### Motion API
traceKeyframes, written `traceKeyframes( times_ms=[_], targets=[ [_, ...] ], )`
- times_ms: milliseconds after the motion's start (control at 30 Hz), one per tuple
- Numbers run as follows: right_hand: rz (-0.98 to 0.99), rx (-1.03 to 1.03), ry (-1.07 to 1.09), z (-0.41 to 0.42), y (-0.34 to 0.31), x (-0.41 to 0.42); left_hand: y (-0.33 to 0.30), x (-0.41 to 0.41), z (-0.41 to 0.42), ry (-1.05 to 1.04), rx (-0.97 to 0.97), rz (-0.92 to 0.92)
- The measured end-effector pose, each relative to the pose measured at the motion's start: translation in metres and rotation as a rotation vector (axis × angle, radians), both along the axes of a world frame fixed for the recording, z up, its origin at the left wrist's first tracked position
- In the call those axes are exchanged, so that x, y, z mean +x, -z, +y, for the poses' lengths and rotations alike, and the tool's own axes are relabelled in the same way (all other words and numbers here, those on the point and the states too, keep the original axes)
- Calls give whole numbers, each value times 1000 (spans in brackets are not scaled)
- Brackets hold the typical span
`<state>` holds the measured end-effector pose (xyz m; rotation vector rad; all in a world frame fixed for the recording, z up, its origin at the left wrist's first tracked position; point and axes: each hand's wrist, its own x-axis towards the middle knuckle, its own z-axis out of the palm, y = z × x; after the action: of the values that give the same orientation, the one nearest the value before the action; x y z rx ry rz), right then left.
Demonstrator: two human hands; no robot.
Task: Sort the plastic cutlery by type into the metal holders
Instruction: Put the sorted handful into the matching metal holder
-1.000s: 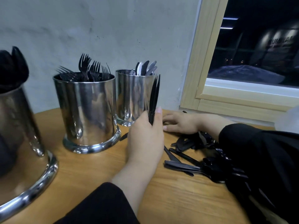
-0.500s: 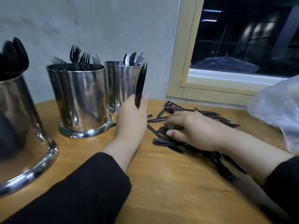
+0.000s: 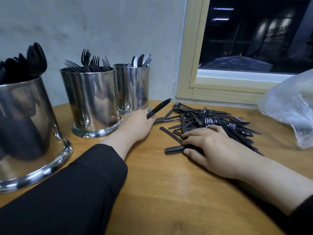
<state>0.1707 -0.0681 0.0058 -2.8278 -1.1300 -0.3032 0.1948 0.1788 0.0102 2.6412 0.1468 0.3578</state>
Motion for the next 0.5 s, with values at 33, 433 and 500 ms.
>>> traceKeyframes(
  times_ms=[33, 433, 500],
  targets=[
    [1, 11, 4, -1, -3, -1, -2, -4, -3, 22, -17, 17],
    [-55, 299, 5, -4, -8, 1, -13, -55, -13, 128, -812, -104],
    [-51, 300, -6, 3, -10, 1, -9, -56, -8, 89, -816, -170]
  ],
)
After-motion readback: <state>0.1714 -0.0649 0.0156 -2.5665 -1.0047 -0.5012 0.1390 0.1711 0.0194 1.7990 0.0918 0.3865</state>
